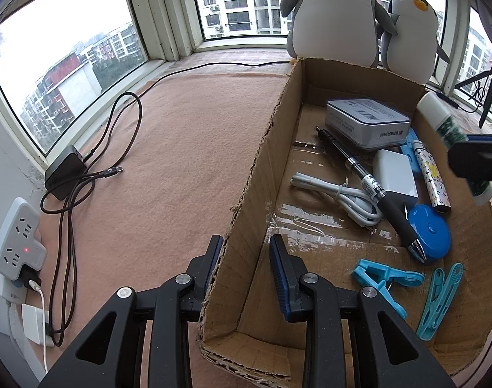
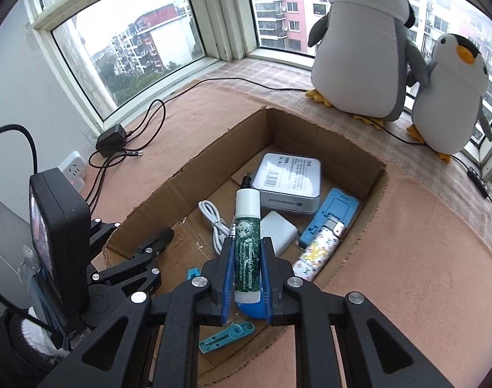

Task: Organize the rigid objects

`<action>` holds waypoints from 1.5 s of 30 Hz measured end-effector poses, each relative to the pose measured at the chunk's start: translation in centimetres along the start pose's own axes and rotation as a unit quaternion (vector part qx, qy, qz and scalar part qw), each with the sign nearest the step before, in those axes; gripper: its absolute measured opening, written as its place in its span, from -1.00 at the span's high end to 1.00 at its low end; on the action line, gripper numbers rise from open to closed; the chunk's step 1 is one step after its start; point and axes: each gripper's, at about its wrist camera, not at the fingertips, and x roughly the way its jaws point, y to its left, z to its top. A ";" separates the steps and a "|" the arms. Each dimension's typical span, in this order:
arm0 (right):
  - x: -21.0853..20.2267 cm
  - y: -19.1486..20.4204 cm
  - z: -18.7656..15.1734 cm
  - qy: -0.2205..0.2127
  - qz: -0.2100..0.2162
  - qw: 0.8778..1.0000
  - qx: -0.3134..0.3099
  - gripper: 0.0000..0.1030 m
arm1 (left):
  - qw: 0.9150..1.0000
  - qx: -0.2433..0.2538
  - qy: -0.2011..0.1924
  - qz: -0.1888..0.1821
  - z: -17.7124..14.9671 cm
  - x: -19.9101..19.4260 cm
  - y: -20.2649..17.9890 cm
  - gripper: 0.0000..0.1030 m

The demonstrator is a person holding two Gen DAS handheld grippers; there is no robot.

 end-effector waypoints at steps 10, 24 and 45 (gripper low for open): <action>1.5 0.9 -0.1 0.013 0.005 1.000 -0.005 0.73 | 1.000 -0.001 0.000 0.001 0.0 0.0 0.1 0.39; 1.1 0.8 0.0 0.003 -0.003 1.000 -0.011 0.23 | 1.000 -0.001 0.000 0.001 0.0 0.0 0.1 0.39; -1.9 0.5 -2.0 -0.025 -0.046 0.998 -0.016 -0.19 | 1.000 -0.002 0.001 -0.002 -0.1 -0.1 0.1 0.39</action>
